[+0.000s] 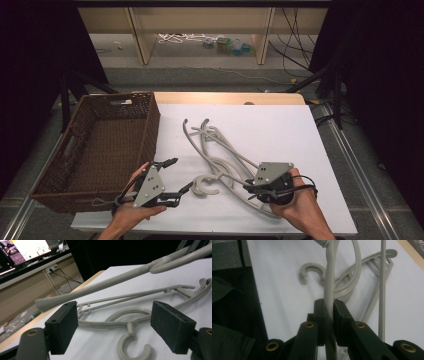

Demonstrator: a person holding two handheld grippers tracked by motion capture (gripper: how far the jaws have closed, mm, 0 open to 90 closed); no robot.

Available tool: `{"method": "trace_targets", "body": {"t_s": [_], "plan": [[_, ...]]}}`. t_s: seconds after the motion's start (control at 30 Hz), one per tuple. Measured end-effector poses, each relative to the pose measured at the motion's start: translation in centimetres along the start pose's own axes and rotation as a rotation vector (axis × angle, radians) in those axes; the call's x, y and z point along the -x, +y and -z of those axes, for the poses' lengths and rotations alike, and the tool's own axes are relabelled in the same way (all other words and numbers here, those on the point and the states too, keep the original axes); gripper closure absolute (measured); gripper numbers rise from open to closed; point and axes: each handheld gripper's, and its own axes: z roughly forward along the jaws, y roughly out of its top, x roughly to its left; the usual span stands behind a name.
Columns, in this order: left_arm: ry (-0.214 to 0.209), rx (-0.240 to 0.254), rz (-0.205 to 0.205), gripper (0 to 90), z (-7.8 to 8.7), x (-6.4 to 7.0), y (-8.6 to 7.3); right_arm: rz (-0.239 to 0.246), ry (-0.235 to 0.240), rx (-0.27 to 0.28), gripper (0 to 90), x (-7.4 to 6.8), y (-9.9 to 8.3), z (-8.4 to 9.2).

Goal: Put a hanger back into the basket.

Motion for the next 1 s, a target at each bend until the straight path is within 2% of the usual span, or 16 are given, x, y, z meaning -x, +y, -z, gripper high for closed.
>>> {"method": "trace_targets", "body": {"t_s": [0.17,0.23,0.33,0.37,0.4,0.5,0.57,0.63,0.83,0.87,1.0], "plan": [[-0.025,-0.012,-0.038,24.2,-0.6,-0.1,0.0,0.02,0.028,-0.002,82.4,-0.7,0.5,0.1],[-0.025,-0.015,-0.04,25.4,-0.7,-0.2,0.0,0.023,0.043,-0.001,82.4,-0.9,0.7,0.0],[-0.03,-0.014,-0.071,28.2,-1.0,-0.5,0.0,0.033,0.057,-0.003,82.4,-1.2,0.8,0.0],[-0.036,-0.016,-0.066,28.9,-1.1,-0.4,0.0,0.042,0.058,-0.002,82.3,-1.2,0.9,0.0],[-0.04,-0.017,-0.093,30.6,-1.1,-0.6,0.1,0.041,0.06,-0.007,82.4,-1.3,0.9,0.0],[-0.059,-0.019,-0.111,33.8,-1.3,-0.5,0.2,0.056,0.073,-0.006,82.4,-1.4,0.9,-0.1],[-0.072,-0.024,-0.151,35.2,-1.4,-0.5,0.3,0.058,0.086,-0.008,82.3,-1.5,1.0,-0.1],[-0.087,-0.023,-0.167,37.5,-1.5,-0.4,0.4,0.07,0.082,-0.012,82.3,-1.5,1.1,-0.1],[-0.161,-0.024,-0.221,40.5,-1.8,-0.1,1.0,0.089,0.117,-0.007,82.4,-1.8,1.2,-0.2],[-0.183,-0.027,-0.226,41.7,-1.9,0.0,1.0,0.095,0.127,-0.003,82.4,-1.8,1.3,-0.2],[-0.224,-0.045,-0.269,45.3,-2.3,0.3,1.1,0.106,0.154,-0.006,82.4,-2.0,1.3,-0.2]]}}
